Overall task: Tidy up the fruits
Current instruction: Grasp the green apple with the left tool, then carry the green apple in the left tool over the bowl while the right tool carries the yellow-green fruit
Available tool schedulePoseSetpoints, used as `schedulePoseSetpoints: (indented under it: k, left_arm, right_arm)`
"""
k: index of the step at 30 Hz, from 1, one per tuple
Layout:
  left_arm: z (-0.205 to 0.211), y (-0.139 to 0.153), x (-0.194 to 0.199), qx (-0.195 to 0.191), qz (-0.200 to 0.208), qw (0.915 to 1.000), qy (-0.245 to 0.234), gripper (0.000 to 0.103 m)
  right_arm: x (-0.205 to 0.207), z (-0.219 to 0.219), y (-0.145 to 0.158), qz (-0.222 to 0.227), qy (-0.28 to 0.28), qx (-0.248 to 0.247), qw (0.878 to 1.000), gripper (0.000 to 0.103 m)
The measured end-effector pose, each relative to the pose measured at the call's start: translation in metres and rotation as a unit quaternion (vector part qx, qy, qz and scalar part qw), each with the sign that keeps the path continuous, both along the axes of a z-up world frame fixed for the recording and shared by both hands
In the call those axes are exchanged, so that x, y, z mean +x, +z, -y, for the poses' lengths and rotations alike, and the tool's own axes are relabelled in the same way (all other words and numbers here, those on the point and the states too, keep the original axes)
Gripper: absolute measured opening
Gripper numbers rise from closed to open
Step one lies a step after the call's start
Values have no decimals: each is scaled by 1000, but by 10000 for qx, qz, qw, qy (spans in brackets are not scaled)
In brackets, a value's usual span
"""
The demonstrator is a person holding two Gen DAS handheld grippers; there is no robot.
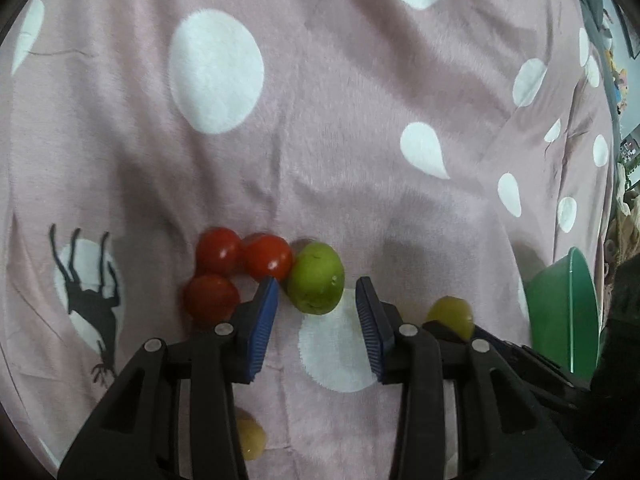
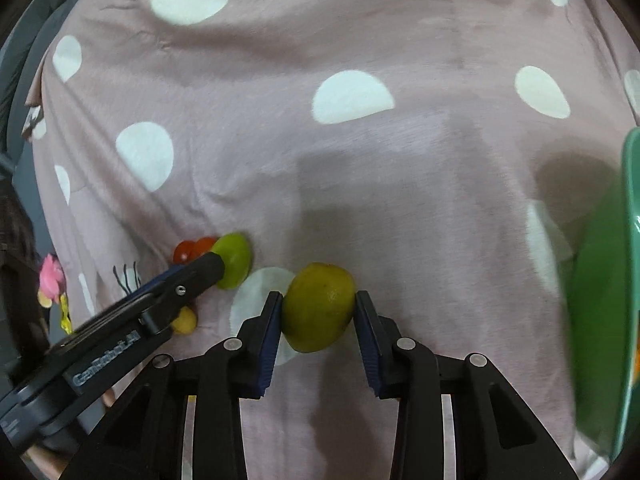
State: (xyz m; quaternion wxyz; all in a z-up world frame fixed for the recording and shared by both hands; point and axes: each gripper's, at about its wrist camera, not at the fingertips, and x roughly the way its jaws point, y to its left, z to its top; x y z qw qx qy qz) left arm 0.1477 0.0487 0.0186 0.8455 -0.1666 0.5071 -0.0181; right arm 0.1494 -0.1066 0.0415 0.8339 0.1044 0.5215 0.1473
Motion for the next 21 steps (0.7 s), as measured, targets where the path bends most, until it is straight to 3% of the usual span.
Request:
schedulePoseSetpoints:
  k: [3,10,21]
  left_arm:
    - [2,-8,4,65,-48,10000,12,39]
    - [3,-21,13,-108,-61,9998,145,33]
    - [11,9,-16,91,347,9992,164,33]
  right_arm:
    - [-4,15,2,-50,-55,48,10000,38]
    - [9,4,0,-58,-43,55,10000,38]
    - [-4,7,13,182,-137,80,9997,38]
